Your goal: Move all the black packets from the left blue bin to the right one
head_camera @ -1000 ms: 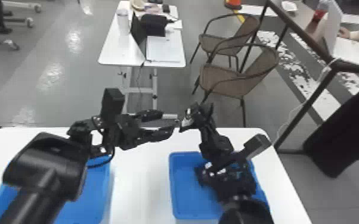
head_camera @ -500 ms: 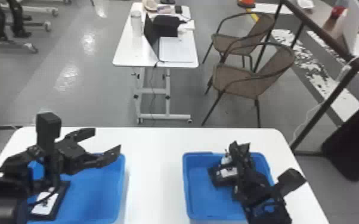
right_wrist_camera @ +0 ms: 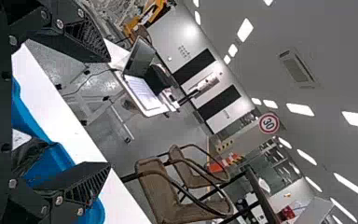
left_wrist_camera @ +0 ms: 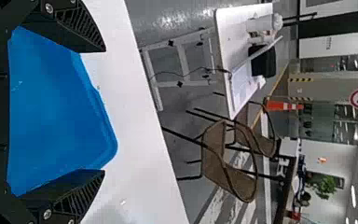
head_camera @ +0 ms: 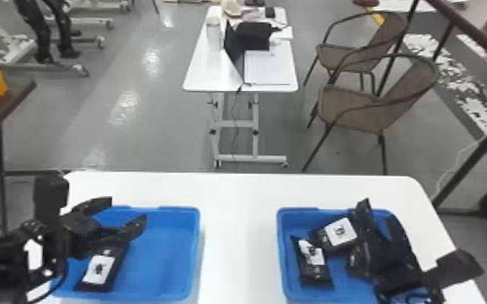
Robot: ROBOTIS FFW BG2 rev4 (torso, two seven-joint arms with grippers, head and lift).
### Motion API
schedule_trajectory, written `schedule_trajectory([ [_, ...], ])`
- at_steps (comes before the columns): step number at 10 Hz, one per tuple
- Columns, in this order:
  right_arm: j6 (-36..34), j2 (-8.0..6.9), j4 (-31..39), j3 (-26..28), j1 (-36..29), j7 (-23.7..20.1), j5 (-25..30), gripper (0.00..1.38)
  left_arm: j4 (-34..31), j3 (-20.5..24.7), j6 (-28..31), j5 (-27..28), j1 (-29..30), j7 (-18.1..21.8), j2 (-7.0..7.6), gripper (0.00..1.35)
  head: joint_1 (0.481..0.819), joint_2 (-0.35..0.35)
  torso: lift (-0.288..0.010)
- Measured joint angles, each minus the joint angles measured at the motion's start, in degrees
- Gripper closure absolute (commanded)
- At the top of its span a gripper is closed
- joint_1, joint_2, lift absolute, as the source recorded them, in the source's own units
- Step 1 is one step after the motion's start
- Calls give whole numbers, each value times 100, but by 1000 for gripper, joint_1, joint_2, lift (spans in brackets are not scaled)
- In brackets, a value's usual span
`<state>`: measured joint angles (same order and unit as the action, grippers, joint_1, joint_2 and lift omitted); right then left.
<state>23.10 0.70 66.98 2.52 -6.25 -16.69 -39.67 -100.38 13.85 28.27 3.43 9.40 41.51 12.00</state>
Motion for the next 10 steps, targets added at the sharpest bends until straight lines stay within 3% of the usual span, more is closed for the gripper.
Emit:
schedule_trajectory([
  [2, 2, 0, 334, -12, -152, -3, -67, 214, -4, 354, 249, 591, 151, -3, -493, 121, 695, 40, 0],
  [3, 2, 0, 389, -18, -171, -14, -84, 214, -1, 455, 490, 892, 201, -11, -673, 117, 695, 50, 0],
  [4, 2, 0, 402, -23, -182, -28, -97, 214, 5, 489, 811, 1160, 223, -49, -765, 117, 695, 63, 0],
  [6, -23, 0, 390, -31, -206, -48, -120, 214, 19, 430, 1375, 1459, 184, -73, -751, 122, 695, 77, 0],
  [8, -55, 0, 355, -41, -209, -87, -182, 214, 20, 274, 1676, 1747, 119, -169, -627, 122, 695, 95, 0],
  [10, -74, 0, 314, -51, -184, -151, -234, 214, 42, 163, 1918, 2066, 32, -388, -614, 125, 695, 116, 0],
])
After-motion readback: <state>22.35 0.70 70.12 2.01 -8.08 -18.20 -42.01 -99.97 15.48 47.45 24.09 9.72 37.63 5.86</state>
